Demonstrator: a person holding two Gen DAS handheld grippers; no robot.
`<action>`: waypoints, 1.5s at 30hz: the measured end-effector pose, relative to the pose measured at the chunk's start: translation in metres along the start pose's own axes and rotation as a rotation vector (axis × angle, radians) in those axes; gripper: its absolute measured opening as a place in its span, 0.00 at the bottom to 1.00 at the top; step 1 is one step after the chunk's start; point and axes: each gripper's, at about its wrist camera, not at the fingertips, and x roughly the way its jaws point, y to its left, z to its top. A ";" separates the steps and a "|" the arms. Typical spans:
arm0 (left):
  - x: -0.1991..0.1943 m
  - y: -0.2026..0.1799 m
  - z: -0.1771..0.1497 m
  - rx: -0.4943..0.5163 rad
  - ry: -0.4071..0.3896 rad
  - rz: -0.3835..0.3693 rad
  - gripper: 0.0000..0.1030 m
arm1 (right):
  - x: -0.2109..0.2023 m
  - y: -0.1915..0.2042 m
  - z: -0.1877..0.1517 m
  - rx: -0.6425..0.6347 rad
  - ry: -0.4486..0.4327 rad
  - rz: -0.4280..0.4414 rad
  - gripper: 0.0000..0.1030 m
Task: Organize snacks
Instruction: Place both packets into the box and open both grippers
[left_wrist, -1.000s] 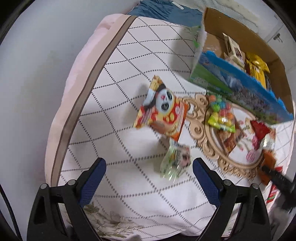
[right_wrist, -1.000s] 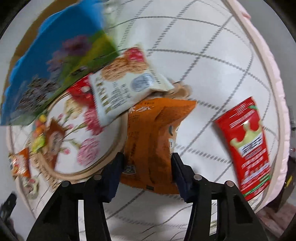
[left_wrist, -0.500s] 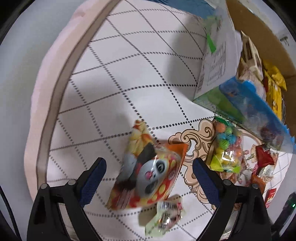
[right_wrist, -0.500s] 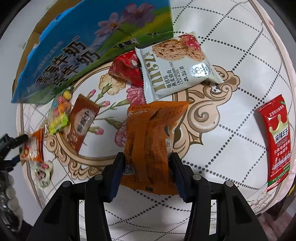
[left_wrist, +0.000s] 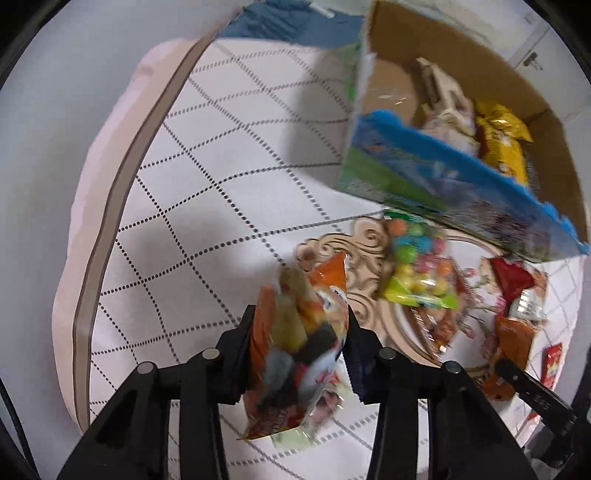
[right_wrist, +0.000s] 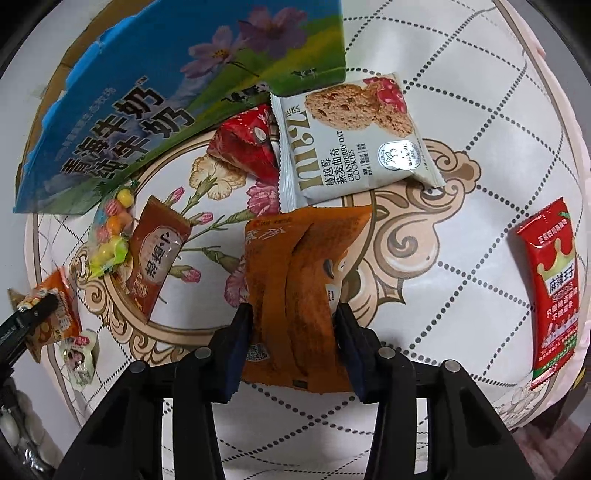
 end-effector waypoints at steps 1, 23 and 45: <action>-0.007 -0.003 -0.003 0.002 -0.015 -0.007 0.37 | -0.002 0.000 -0.002 -0.003 -0.001 0.005 0.45; -0.140 -0.085 0.078 0.147 -0.231 -0.214 0.37 | -0.150 0.043 0.032 -0.088 -0.187 0.318 0.42; -0.003 -0.131 0.246 0.247 0.043 -0.067 0.37 | -0.063 0.127 0.215 -0.113 -0.096 0.167 0.42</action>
